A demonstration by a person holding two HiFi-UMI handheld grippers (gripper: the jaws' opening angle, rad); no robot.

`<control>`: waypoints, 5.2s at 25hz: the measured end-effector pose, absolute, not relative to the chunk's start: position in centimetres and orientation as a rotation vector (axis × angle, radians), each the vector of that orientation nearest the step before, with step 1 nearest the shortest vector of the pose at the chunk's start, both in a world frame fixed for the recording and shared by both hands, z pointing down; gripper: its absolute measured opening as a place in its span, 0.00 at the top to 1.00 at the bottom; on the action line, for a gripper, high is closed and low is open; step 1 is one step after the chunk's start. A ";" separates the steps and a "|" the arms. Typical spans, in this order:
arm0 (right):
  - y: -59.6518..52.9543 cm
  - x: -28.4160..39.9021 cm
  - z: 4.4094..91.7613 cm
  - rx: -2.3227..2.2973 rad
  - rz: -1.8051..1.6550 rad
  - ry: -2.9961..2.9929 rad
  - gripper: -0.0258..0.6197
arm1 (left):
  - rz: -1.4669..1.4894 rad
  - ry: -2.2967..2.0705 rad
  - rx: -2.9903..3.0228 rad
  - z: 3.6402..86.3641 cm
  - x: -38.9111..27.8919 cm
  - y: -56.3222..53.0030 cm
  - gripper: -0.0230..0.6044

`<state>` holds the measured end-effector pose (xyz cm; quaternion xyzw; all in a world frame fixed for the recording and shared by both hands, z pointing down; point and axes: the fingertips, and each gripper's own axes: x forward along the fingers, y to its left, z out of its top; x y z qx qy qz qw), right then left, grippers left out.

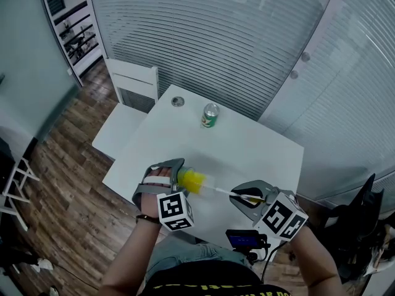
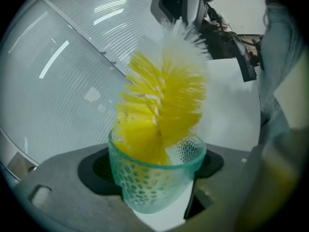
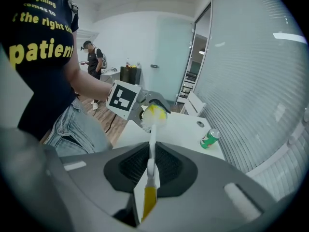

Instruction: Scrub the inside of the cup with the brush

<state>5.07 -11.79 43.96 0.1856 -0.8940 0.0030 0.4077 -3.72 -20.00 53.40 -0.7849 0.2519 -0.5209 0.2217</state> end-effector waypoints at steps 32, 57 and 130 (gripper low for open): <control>-11.5 5.0 43.5 0.460 0.007 -2.250 0.89 | -1.426 0.697 -2.162 53.1 -4.2 -19.8 0.30; -10.9 5.6 44.3 0.444 0.081 -2.269 0.89 | -1.441 0.690 -2.159 53.7 -4.2 -19.9 0.30; -8.5 6.3 45.4 0.439 0.242 -2.256 0.89 | -1.411 0.748 -2.151 52.7 -4.8 -19.4 0.30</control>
